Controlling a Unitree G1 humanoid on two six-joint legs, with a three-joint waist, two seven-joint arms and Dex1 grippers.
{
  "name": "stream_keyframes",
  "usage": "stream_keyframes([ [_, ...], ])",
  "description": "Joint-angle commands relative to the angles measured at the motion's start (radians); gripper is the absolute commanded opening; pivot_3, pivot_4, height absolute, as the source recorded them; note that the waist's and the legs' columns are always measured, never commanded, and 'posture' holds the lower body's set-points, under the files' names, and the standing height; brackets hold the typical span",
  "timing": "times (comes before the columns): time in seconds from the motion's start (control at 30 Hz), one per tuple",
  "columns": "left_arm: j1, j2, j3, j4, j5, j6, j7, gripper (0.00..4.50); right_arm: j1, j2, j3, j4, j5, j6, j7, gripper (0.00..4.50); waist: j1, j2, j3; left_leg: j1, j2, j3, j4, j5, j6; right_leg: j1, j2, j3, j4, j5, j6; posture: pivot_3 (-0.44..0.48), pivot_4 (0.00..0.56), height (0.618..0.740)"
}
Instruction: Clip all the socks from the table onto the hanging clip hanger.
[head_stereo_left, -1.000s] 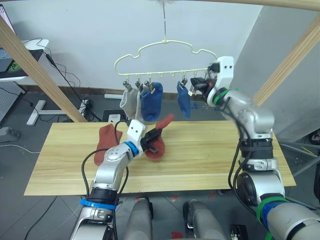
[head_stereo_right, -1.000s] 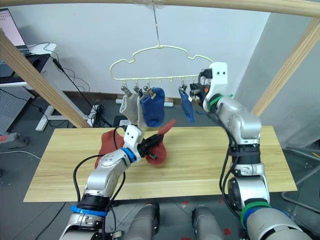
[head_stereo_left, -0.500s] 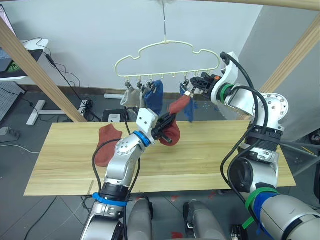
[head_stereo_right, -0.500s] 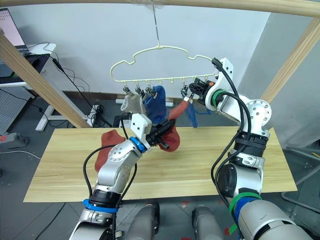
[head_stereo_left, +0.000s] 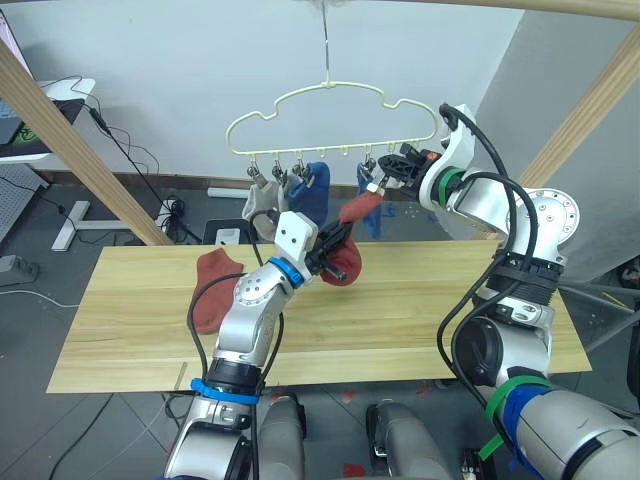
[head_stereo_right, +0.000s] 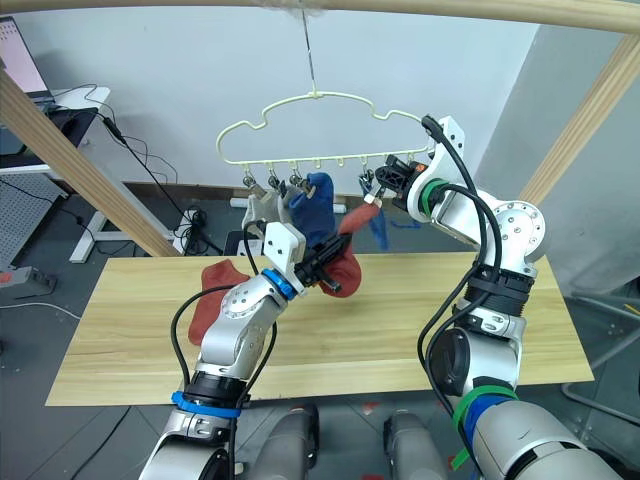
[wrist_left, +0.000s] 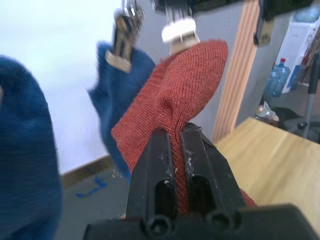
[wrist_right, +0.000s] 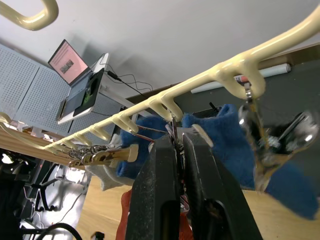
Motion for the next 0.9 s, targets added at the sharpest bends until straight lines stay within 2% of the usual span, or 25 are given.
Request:
stream_keyframes([
  [0.03,-0.006,-0.004,0.013,-0.033,-0.024,-0.025,-0.007,0.01,0.011,-0.012,-0.004,-0.030,0.011,0.000,-0.014,0.00,0.000,0.000,0.000,0.000,0.000,0.000,0.000,0.000,0.000,0.000,0.000,0.000,0.000,0.000,0.000,-0.038,0.254,0.740],
  [0.9,0.001,-0.021,0.007,-0.075,-0.042,-0.046,-0.007,0.01,-0.004,-0.020,-0.010,0.027,0.030,-0.039,-0.043,0.00,0.000,0.000,0.000,0.000,0.000,0.000,0.000,0.000,0.000,0.000,0.000,0.000,0.000,0.000,0.000,-0.033,0.253,0.740],
])
